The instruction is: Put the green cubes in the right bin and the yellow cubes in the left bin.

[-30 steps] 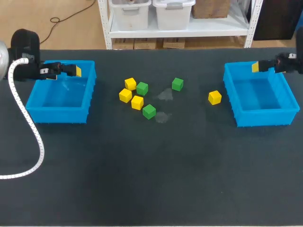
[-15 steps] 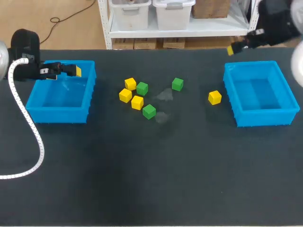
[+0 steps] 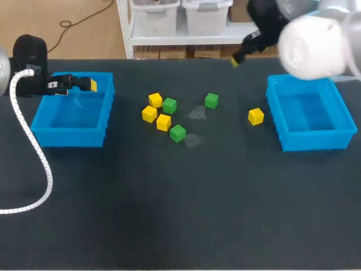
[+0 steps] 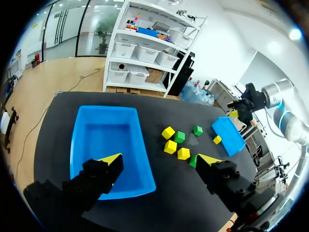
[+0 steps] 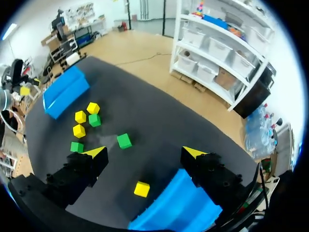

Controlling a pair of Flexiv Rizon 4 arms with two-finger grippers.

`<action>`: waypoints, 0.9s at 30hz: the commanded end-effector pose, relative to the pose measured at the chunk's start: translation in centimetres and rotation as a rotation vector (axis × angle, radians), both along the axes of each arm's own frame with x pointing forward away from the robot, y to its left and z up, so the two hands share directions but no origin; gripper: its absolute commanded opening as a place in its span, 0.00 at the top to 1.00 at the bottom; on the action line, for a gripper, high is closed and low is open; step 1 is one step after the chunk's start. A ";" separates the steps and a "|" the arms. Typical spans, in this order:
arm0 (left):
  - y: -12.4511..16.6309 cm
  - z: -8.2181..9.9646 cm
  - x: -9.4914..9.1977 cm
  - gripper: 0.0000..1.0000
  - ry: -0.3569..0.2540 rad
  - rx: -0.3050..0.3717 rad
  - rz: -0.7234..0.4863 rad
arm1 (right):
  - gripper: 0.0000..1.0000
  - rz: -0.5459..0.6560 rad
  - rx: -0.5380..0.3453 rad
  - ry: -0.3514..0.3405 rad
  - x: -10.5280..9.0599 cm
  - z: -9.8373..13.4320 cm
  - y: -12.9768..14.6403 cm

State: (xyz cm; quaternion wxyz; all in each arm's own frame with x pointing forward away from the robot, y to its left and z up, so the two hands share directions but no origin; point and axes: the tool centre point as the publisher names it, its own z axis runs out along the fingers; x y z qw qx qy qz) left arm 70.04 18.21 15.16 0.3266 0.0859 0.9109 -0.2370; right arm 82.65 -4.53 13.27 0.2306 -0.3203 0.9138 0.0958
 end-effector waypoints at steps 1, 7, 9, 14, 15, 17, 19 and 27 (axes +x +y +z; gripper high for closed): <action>0.2 -0.2 0.0 0.00 -0.007 -0.010 -0.006 | 0.00 0.029 -0.096 0.123 3.1 -3.2 3.3; 0.2 -0.2 0.0 0.00 -0.007 -0.010 -0.006 | 0.00 0.049 -0.129 0.167 2.9 -5.9 4.4; 0.2 -0.2 0.0 0.00 -0.007 -0.010 -0.006 | 0.00 0.052 -0.140 0.178 2.7 -6.6 4.5; 0.2 -0.2 0.0 0.00 -0.007 -0.010 -0.006 | 0.00 0.057 -0.163 0.203 2.7 -8.1 4.8; 0.2 -0.2 0.0 0.00 -0.007 -0.010 -0.006 | 0.00 0.058 -0.164 0.205 2.6 -8.2 4.9; 0.2 -0.2 0.0 0.00 -0.007 -0.010 -0.006 | 0.00 0.068 -0.176 0.211 2.4 -8.6 5.1; 0.2 -0.2 0.0 0.00 -0.007 -0.010 -0.006 | 0.00 0.077 -0.187 0.217 2.0 -9.1 5.3; 0.2 -0.2 0.0 0.00 -0.007 -0.010 -0.006 | 0.00 0.101 -0.208 0.239 1.2 -10.6 5.9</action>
